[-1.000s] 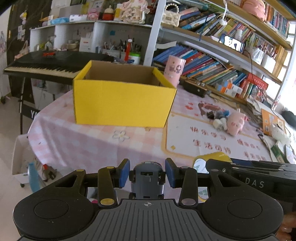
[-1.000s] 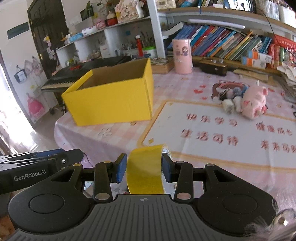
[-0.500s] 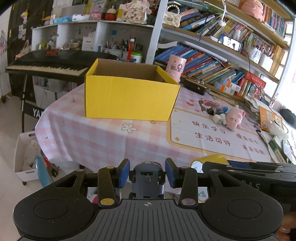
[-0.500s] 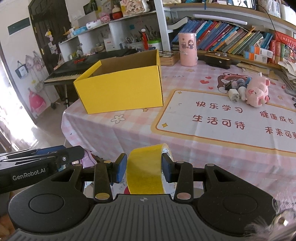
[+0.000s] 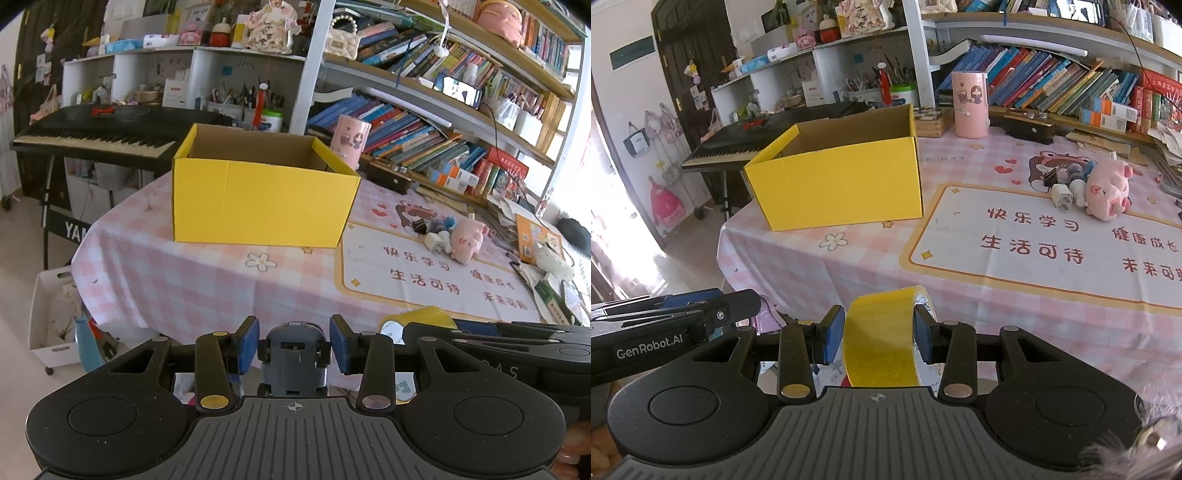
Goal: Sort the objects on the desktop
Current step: 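Carry the tape roll and toy car with both tools toward the yellow box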
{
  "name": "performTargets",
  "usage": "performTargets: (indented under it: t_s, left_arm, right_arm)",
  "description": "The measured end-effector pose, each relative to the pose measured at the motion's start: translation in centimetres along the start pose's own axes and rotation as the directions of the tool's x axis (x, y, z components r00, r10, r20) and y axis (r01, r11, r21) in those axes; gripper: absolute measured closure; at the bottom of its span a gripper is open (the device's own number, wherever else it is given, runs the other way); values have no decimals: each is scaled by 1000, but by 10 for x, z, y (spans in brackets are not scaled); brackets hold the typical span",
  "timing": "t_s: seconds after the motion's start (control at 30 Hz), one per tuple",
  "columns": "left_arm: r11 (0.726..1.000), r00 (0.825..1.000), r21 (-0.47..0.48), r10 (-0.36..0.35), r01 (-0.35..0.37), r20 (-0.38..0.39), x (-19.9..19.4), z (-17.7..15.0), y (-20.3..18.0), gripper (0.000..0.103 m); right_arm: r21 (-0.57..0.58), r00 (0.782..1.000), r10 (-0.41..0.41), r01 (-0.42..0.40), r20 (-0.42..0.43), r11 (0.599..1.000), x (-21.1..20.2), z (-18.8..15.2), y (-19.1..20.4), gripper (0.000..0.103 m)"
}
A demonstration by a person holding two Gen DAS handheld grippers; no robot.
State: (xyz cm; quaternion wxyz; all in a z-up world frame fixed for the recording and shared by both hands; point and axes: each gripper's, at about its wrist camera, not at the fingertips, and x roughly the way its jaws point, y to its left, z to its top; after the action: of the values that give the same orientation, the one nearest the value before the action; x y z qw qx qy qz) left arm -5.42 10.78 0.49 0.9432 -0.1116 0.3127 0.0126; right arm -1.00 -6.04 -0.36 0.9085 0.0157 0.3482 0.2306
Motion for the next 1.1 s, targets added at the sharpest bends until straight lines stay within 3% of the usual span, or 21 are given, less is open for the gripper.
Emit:
performTargets:
  t_s: [1.1]
  left_arm:
    - [1000, 1000, -18, -1, 1, 5, 4, 6, 19, 63]
  right_arm:
    - [-37, 999, 18, -19, -26, 999, 14, 8, 20, 65]
